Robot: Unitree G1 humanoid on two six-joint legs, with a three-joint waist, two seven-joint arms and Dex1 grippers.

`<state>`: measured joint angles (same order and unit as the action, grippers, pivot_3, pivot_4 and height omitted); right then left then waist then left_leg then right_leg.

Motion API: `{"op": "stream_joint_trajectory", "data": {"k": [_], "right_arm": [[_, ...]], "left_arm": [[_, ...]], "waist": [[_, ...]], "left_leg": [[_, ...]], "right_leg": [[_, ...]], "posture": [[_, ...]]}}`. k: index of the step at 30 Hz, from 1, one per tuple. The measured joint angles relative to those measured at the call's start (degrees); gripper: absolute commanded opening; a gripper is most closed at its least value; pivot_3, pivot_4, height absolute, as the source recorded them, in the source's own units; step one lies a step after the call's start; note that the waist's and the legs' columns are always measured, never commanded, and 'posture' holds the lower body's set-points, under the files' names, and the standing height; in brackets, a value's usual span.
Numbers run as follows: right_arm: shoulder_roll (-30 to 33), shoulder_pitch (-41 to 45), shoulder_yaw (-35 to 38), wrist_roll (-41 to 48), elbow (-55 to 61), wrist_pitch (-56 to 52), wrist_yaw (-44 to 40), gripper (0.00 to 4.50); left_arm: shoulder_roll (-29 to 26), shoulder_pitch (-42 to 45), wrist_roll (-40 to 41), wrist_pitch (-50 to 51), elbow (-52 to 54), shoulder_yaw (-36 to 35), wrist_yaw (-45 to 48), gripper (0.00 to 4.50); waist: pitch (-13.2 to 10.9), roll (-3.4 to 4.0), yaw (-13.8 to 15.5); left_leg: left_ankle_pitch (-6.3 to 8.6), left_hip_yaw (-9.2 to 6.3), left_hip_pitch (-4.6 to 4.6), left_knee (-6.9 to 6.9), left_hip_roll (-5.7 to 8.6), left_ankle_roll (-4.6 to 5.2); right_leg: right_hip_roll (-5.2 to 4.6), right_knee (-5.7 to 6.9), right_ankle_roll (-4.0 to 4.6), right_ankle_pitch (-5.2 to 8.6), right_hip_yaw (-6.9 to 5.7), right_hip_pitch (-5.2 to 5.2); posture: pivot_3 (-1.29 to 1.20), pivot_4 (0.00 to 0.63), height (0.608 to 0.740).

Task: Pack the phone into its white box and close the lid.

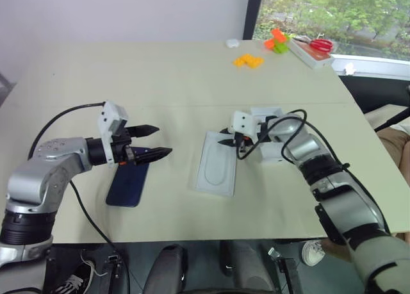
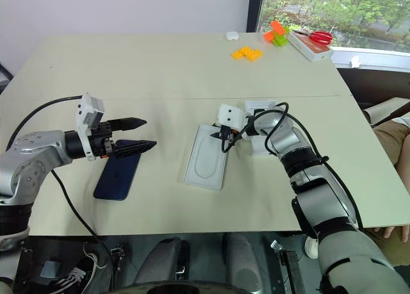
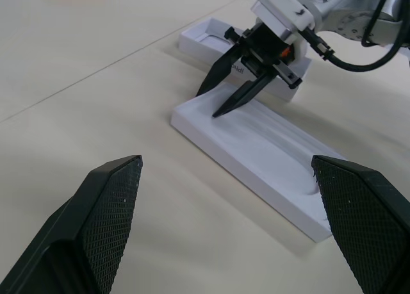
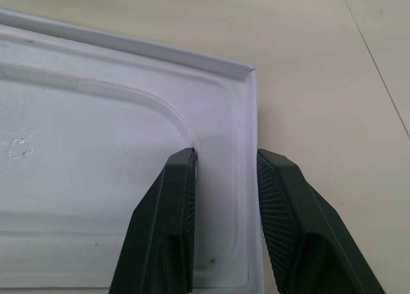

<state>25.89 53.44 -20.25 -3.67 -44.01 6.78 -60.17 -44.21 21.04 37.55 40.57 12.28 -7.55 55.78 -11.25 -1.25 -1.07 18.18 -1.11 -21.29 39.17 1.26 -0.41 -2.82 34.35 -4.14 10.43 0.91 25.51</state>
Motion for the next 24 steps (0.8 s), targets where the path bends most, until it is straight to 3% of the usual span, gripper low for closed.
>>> {"op": "stream_joint_trajectory", "data": {"k": [2,3,7,11,17,24], "right_arm": [[-0.1,0.8,0.7,-0.1,-1.8,1.1,0.1,3.42],[-0.1,1.0,0.8,-0.4,-2.2,1.8,0.4,3.74],[0.1,1.3,1.2,-1.8,-3.1,5.4,2.4,3.74],[-0.2,1.3,7.2,2.0,-1.3,0.9,4.0,3.74],[-1.8,-7.7,11.9,8.7,25.7,-12.8,6.9,3.74],[-3.2,-18.3,4.2,3.1,43.2,-14.9,11.7,3.74]], "left_arm": [[0.0,0.0,0.0,0.0,0.0,0.0,-0.1,4.5],[0.0,0.0,0.1,0.0,0.0,0.0,-0.1,4.5],[0.0,-0.1,0.3,0.1,0.1,0.0,-0.2,4.5],[-0.1,-0.8,1.0,1.2,0.2,-0.6,-0.8,4.5],[-3.6,-0.9,5.0,9.4,-2.1,-6.7,-3.3,4.5],[-9.3,-1.2,11.7,24.9,-8.7,-13.7,-5.7,4.5]], "waist": [[0.0,0.01,0.0],[0.0,0.01,0.0],[0.0,0.02,-0.1],[0.0,0.03,0.0],[0.0,0.05,0.0],[0.0,0.03,-0.1]], "left_leg": [[0.0,-0.01,0.0,0.0,0.0,-0.01],[0.0,-0.01,0.0,0.0,0.0,-0.01],[0.0,0.0,-0.01,-0.01,0.0,-0.01],[0.0,-0.01,-0.04,-0.01,-0.01,-0.01],[0.0,-0.17,-0.06,-0.06,-0.09,-0.01],[-0.07,-0.01,0.02,0.05,0.06,-0.12]], "right_leg": [[0.0,0.0,0.01,-0.01,0.0,0.0],[0.0,0.0,0.01,-0.01,0.0,0.0],[0.0,0.0,0.02,-0.01,0.0,0.02],[-0.01,0.02,0.07,-0.05,0.0,0.06],[0.05,0.2,0.07,-0.05,-0.08,0.16],[-0.03,0.64,0.06,-0.03,0.01,0.27]], "posture": [[0.0,0.15,0.74],[0.0,0.15,0.74],[0.0,0.15,0.74],[0.0,0.15,0.74],[0.0,0.15,0.74],[0.0,0.15,0.74]]}}
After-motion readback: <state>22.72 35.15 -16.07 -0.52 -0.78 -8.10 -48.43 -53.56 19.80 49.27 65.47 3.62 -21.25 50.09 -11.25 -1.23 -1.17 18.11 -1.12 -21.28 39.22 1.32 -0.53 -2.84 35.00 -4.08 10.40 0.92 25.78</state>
